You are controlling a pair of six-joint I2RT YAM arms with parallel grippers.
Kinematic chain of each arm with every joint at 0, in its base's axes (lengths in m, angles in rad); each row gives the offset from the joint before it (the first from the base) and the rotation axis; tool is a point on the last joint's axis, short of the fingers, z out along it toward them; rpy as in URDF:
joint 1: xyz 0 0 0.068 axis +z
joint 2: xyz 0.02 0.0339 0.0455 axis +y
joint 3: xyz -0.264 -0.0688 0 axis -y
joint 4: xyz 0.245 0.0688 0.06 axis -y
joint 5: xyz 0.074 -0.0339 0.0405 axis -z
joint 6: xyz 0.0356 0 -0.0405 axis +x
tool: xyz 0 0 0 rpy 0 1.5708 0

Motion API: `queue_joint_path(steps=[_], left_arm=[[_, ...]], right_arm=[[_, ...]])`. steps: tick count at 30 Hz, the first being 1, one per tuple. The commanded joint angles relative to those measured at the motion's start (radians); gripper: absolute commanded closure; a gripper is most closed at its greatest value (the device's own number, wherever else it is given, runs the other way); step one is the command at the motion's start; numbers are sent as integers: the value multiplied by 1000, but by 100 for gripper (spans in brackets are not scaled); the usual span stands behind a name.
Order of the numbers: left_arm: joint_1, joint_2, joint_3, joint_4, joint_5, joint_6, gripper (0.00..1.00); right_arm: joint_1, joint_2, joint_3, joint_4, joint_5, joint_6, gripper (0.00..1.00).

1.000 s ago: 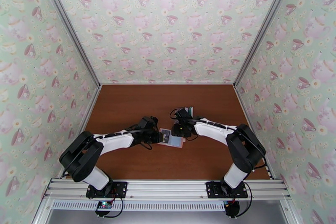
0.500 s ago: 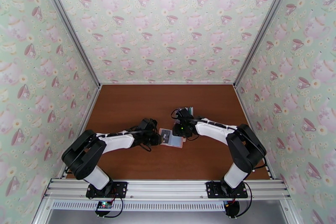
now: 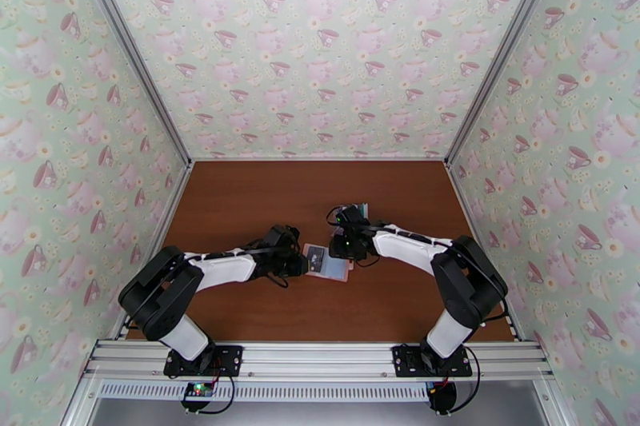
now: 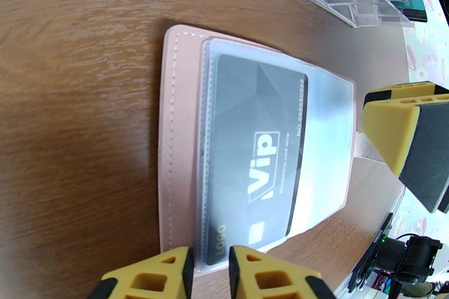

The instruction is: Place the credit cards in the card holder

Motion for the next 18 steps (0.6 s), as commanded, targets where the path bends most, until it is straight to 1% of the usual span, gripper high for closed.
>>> queue_joint_path(steps=[1, 8, 18], left_arm=[[-1, 13, -35, -16, -23, -9, 75], [-1, 13, -45, -2, -12, -9, 72], [-1, 14, -61, 11, 2, -9, 64]], right_arm=[[-4, 14, 20, 18, -17, -16, 53], [-4, 41, 30, 30, -32, -12, 53], [-2, 52, 19, 42, -53, 0, 54]])
